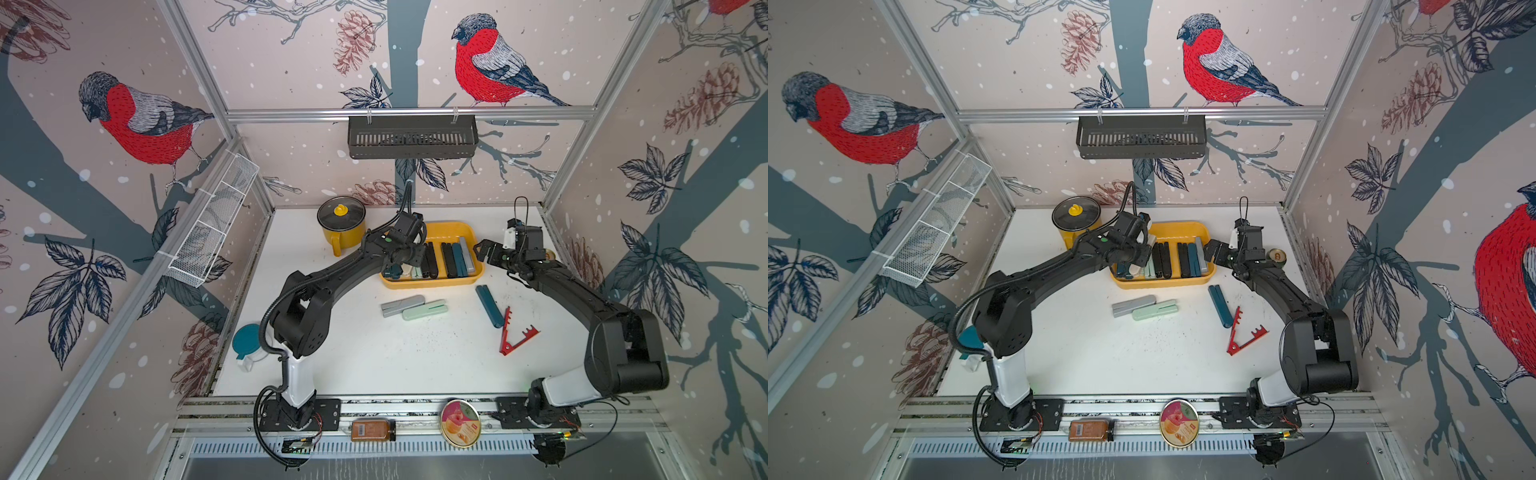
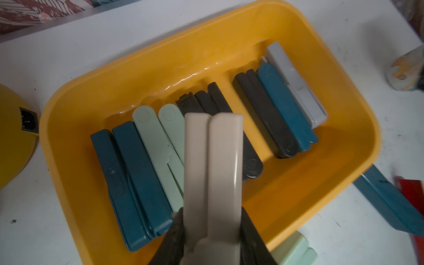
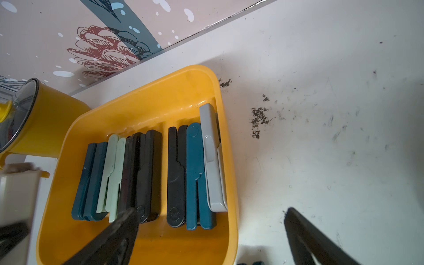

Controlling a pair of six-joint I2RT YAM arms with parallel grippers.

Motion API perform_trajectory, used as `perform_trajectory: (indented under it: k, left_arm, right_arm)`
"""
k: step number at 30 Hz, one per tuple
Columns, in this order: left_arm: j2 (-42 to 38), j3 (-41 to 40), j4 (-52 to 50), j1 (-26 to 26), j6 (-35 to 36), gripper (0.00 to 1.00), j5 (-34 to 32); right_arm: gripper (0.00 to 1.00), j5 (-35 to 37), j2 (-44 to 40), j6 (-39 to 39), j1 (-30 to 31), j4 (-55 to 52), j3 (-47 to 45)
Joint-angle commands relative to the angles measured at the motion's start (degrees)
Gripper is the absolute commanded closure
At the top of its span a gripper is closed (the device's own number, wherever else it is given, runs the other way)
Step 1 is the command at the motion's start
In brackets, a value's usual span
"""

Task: Put the pruning pliers into the storage box
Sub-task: Place the pruning pliers in the storage box, then adjust the pruning pliers in the storage box.

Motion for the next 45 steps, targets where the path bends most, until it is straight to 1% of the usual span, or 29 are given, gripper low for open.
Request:
perform_trajectory:
  k: [1, 5, 7, 14, 21, 27, 32, 34, 36, 38, 40, 44, 45]
  left_arm:
    - [4.64, 4.71, -4.84, 0.75, -2.15, 0.84, -2.52]
    - [10.22, 9.6, -6.83, 1.7, -3.76, 0.82, -3.89]
    - [11.38, 10.65, -7.42, 2.09, -4.44, 0.81, -4.98]
    - [12.34, 8.55, -4.59, 3.6, -5.48, 0.73, -5.14]
    - [14.56, 9.66, -3.73, 3.77, -5.85, 0.68, -4.42]
    - [15.5, 9.69, -3.74, 4.03, -6.12, 0.56, -3.87]
    - [15.68, 9.69, -3.63, 4.06, -6.2, 0.54, -3.8]
    - [15.7, 9.69, -3.74, 4.03, -6.31, 0.5, -3.69]
    - [15.55, 9.6, -3.82, 4.03, -6.3, 0.48, -3.52]
    - [15.42, 9.45, -3.83, 4.03, -6.4, 0.48, -3.5]
    - [15.32, 9.26, -3.74, 4.04, -6.38, 0.5, -3.35]
    - [14.95, 8.95, -3.52, 4.01, -6.41, 0.69, -3.23]
    - [14.84, 8.91, -3.48, 4.04, -6.49, 0.72, -3.15]
  right_arm:
    - [0.0, -0.92, -0.2, -0.11, -0.3, 1.91, 0.01]
    - [0.0, -1.08, -0.02, -0.16, -0.59, 1.73, -0.07]
    - [0.0, -1.17, -0.12, -0.34, -0.75, 1.44, -0.08]
    - [0.0, -1.29, 0.02, -0.28, -1.23, 1.28, -0.17]
    - [0.0, -1.21, 0.16, -0.14, -1.38, 0.95, -0.03]
    - [0.0, -1.2, 0.06, -0.28, -1.67, 0.86, -0.34]
    - [0.0, -1.3, 0.15, -0.13, -1.84, 1.03, -0.69]
    - [0.0, -1.3, 0.1, -0.17, -1.96, 0.95, -0.68]
    - [0.0, -1.34, 0.08, -0.04, -2.0, 1.03, -0.78]
    - [0.0, -1.45, 0.0, 0.01, -1.97, 1.22, -0.95]
    - [0.0, -1.61, -0.12, 0.11, -2.1, 1.37, -1.12]
    - [0.0, -1.65, -0.3, 0.32, -2.06, 1.47, -1.31]
    - [0.0, -1.65, -0.39, 0.32, -2.11, 1.46, -1.39]
